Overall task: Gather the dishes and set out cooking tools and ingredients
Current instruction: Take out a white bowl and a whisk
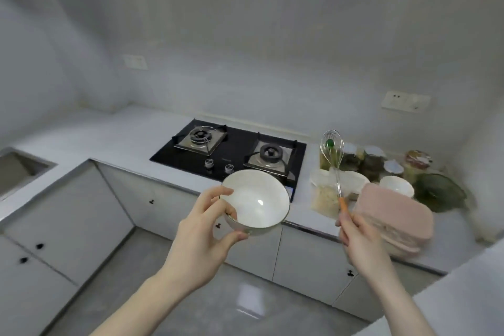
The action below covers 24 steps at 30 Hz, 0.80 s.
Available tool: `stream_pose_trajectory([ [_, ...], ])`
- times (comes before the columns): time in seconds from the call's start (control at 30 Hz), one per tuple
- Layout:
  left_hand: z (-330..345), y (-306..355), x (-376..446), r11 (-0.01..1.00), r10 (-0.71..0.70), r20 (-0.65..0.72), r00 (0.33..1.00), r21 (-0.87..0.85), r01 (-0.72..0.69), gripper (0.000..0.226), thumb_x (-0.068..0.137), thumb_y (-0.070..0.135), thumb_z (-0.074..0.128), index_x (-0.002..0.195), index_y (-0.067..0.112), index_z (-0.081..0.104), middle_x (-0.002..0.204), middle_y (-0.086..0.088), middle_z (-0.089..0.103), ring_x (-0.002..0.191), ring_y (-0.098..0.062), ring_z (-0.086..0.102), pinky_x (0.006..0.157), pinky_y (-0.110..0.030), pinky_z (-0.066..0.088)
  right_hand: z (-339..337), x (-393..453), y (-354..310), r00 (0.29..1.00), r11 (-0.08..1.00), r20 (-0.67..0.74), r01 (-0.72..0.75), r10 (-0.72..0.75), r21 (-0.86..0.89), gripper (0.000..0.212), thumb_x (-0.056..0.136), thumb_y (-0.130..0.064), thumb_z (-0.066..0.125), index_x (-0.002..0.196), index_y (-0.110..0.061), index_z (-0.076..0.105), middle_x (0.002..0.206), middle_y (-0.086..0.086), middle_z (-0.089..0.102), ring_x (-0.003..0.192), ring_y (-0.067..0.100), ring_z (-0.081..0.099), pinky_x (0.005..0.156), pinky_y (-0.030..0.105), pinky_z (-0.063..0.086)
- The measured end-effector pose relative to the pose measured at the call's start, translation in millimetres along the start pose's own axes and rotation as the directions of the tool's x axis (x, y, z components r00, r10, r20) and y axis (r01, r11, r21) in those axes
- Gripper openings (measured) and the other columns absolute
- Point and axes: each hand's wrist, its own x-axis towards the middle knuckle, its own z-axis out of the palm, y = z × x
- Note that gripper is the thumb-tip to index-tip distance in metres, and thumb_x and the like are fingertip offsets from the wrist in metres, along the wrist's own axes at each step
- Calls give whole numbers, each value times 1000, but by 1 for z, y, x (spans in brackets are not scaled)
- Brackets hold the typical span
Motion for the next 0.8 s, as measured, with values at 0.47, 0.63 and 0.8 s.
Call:
stream_pose_trajectory([
  [0.47, -134, -103, -86, 951, -283, -366, 887, 10, 308, 38, 67, 27, 92, 81, 33, 57, 131, 22, 51, 117, 5, 54, 89, -36, 49, 189, -36, -79, 898, 996, 436, 78, -54, -37, 30, 106, -36, 45, 94, -17, 65, 62, -10, 43, 44, -2, 42, 56, 23, 28],
  [0.63, -213, -155, -113, 947, -280, -421, 863, 24, 319, 38, 66, 28, 93, 79, 32, 58, 129, 25, 51, 113, 10, 53, 88, -21, 43, 285, -62, -112, 871, 999, 489, 33, -43, 28, 28, 107, -34, 44, 99, -16, 65, 63, -11, 44, 47, 1, 36, 55, 20, 28],
  [0.8, -279, -221, -127, 929, -322, -464, 825, 13, 370, 37, 65, 31, 92, 82, 33, 59, 131, 24, 51, 116, -7, 59, 94, -50, 51, 361, -83, -138, 847, 998, 528, 46, -61, 42, 28, 107, -36, 43, 101, -20, 64, 65, -6, 41, 49, 7, 32, 54, 22, 27],
])
